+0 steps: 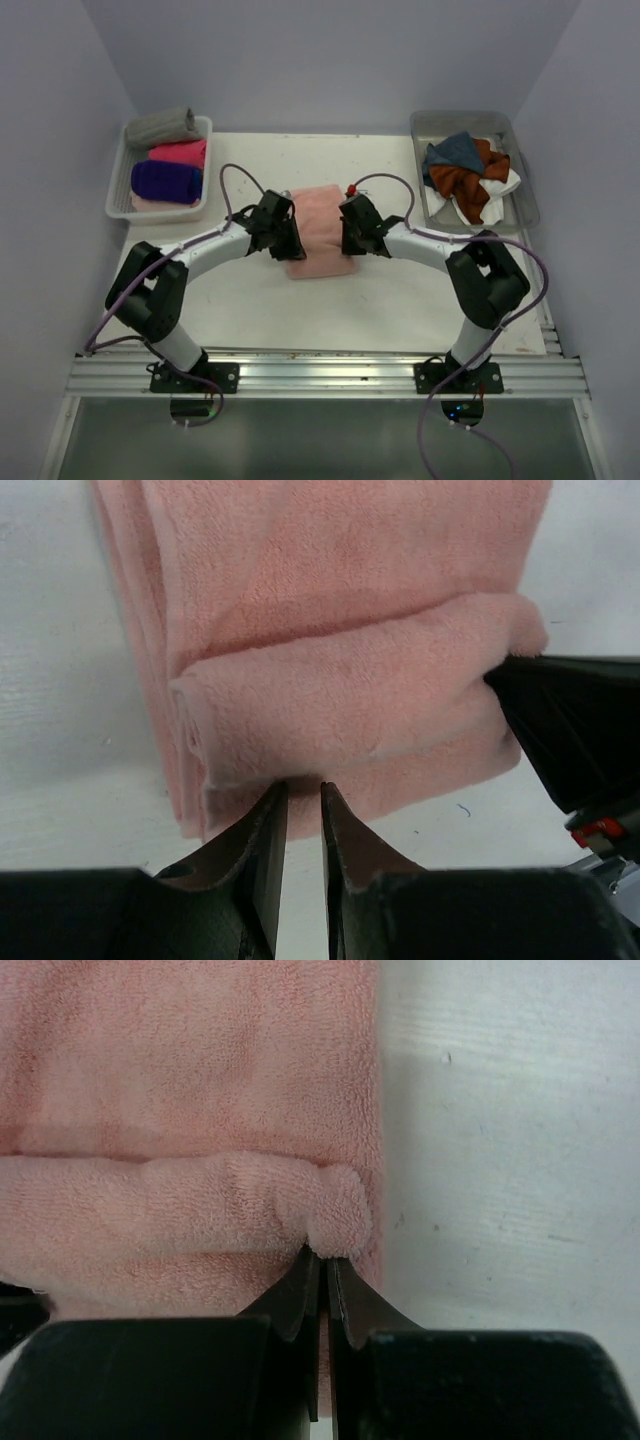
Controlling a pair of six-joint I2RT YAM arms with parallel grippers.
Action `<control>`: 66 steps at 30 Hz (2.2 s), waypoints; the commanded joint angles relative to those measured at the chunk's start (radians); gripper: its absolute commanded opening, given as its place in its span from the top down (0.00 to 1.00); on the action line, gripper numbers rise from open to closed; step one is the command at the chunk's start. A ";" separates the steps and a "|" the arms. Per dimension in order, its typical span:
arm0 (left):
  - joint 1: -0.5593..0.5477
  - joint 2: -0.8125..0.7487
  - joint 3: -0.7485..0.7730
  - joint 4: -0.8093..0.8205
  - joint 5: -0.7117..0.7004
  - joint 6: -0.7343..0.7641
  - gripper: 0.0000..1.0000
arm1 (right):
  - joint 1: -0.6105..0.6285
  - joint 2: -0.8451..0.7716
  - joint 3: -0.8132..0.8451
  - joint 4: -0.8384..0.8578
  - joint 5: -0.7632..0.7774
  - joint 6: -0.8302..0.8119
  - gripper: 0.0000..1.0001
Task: Roll the towels
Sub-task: Roll the towel
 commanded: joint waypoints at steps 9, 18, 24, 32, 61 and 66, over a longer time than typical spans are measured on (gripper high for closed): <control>0.007 0.174 0.152 0.036 -0.006 0.066 0.78 | 0.105 -0.212 -0.209 -0.124 -0.089 0.130 1.00; 0.008 0.256 0.223 0.047 0.106 0.140 0.80 | 0.197 -0.435 -0.145 -0.286 0.112 0.014 0.34; 0.007 0.283 0.254 0.018 0.131 0.192 0.80 | 0.270 -0.332 0.002 -0.285 0.182 -0.257 0.39; 0.007 0.296 0.266 0.007 0.145 0.200 0.81 | 0.395 -0.156 0.062 -0.158 0.141 -0.428 0.35; 0.260 -0.030 0.024 0.025 0.292 0.247 0.01 | 0.358 -0.113 -0.089 0.120 -0.049 -0.292 1.00; 0.274 -0.125 -0.136 0.114 0.382 0.214 0.00 | 0.309 -0.148 -0.106 0.154 -0.241 -0.218 1.00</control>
